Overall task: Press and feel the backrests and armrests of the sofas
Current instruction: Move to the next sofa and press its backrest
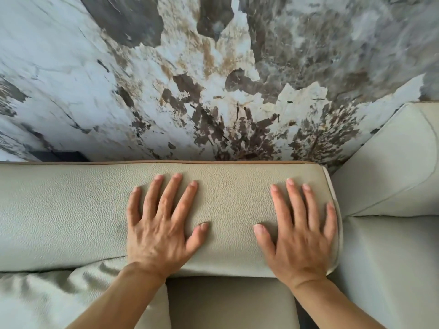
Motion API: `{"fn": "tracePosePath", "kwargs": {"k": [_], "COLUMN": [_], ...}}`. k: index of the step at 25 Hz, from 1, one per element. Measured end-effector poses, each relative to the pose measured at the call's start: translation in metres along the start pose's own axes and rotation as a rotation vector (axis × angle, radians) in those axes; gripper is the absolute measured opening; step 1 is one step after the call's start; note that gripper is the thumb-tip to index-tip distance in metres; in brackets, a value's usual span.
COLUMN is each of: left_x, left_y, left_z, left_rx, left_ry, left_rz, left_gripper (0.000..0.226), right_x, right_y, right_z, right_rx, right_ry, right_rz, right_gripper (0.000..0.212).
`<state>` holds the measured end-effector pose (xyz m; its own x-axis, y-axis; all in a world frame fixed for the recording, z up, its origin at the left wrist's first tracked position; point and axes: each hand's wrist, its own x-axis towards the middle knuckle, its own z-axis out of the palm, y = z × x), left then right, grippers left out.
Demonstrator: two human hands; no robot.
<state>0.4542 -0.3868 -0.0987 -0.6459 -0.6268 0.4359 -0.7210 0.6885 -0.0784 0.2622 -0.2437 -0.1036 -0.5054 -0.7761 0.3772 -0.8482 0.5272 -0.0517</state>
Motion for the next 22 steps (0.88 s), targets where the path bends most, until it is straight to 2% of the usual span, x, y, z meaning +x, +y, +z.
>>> {"fn": "tracePosePath", "kwargs": {"k": [22], "left_x": [0.094], "left_y": [-0.014], "left_z": [0.06], "left_rx": [0.041], "left_ry": [0.111], "left_rz": [-0.115], "left_gripper": [0.071], "right_x": [0.127], "right_y": [0.006], "right_z": [0.051], "right_rx": [0.007], "right_ry": [-0.015], "right_rz": [-0.076], "right_gripper": [0.068]}}
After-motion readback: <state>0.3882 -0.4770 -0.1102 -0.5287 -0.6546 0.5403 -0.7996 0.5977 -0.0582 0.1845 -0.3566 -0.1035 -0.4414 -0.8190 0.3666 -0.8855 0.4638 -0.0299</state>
